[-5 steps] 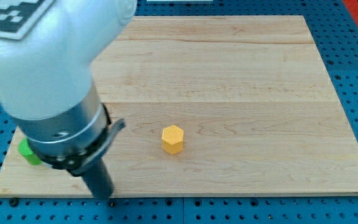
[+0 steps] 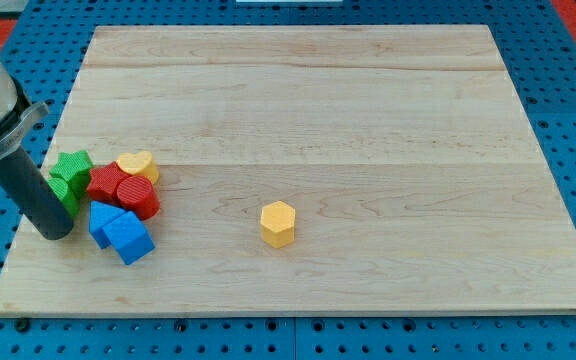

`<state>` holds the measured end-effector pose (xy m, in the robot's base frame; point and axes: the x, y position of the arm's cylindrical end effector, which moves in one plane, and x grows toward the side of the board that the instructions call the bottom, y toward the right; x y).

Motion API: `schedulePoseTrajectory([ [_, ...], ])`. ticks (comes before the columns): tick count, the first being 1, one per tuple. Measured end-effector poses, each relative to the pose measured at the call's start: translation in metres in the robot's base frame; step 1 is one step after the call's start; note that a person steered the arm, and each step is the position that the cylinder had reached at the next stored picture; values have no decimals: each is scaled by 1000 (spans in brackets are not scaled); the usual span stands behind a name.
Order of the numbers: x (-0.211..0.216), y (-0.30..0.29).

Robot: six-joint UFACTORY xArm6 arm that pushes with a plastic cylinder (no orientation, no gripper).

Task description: Move the green star and green circle towards center left

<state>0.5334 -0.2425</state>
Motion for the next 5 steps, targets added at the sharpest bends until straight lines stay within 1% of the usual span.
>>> schedulePoseTrajectory([
  [2,-17,-25],
  [4,-23,-29],
  [5,-61,-27],
])
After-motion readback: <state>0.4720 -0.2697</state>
